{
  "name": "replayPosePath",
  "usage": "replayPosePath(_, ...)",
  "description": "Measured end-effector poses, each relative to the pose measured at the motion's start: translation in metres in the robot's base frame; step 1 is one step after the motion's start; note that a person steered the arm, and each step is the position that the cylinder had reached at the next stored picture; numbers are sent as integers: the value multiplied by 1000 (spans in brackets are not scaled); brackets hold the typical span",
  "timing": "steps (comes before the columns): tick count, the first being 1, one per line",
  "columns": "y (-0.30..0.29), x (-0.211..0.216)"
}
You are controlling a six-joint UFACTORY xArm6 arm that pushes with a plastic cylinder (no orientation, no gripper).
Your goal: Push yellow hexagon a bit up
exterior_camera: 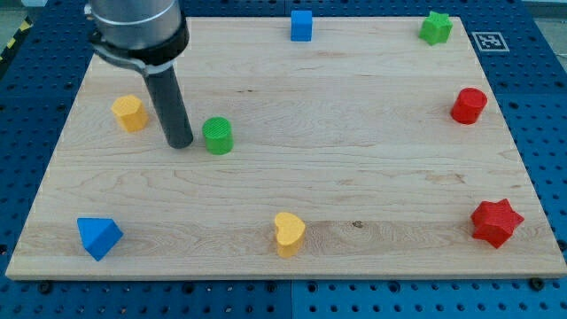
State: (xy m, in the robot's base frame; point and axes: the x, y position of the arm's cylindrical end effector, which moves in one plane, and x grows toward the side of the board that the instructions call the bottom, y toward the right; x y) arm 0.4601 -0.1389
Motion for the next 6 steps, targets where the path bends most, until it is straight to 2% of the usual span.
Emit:
replayPosePath(3, -63, -6)
replayPosePath(4, -81, -33)
replayPosePath(6, -91, -57)
